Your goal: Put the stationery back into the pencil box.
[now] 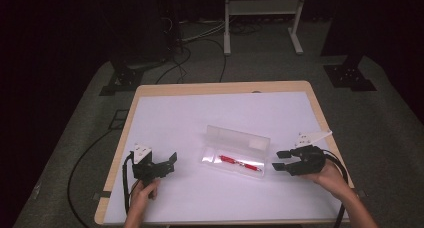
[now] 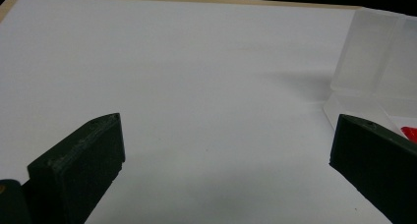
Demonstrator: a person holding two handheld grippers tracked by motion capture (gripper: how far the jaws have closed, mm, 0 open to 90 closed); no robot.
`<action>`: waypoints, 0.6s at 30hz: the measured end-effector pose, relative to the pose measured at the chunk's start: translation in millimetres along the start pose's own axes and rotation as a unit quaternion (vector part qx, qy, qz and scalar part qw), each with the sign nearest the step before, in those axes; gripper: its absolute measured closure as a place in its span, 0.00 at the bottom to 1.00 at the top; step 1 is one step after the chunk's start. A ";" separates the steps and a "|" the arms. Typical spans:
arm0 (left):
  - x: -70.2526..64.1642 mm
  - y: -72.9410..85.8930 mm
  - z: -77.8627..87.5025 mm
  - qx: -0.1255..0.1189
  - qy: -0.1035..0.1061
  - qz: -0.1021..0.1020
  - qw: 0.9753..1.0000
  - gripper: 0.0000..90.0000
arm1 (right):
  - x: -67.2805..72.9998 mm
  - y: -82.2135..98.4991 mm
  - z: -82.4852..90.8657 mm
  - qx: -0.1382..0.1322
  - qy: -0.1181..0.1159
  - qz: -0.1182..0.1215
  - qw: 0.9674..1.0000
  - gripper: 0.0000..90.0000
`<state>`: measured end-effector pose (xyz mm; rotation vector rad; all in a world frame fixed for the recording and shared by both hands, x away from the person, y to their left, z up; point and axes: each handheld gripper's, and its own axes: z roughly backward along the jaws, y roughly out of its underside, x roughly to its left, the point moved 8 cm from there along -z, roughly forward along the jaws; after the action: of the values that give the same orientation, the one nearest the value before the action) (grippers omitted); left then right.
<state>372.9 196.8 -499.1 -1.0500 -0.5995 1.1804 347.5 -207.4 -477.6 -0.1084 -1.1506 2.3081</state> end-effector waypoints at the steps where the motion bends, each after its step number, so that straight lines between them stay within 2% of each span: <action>1: 0.0 0.0 0.0 0.000 0.000 0.000 1.000 0.00 | -0.4 0.9 0.3 0.001 0.000 0.001 1.000 0.51; 10: -0.1 0.0 0.0 0.000 0.000 0.000 1.000 0.00 | 0.0 4.8 6.8 -0.003 0.001 -0.003 1.000 0.51; 18: -0.1 0.0 0.0 0.000 0.000 -0.001 1.000 0.00 | -2.9 20.6 10.8 0.004 0.009 -0.014 1.000 0.50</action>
<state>372.9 196.7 -499.0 -1.0498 -0.6014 1.1796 337.6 -226.5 -486.9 -0.1087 -1.1275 2.2827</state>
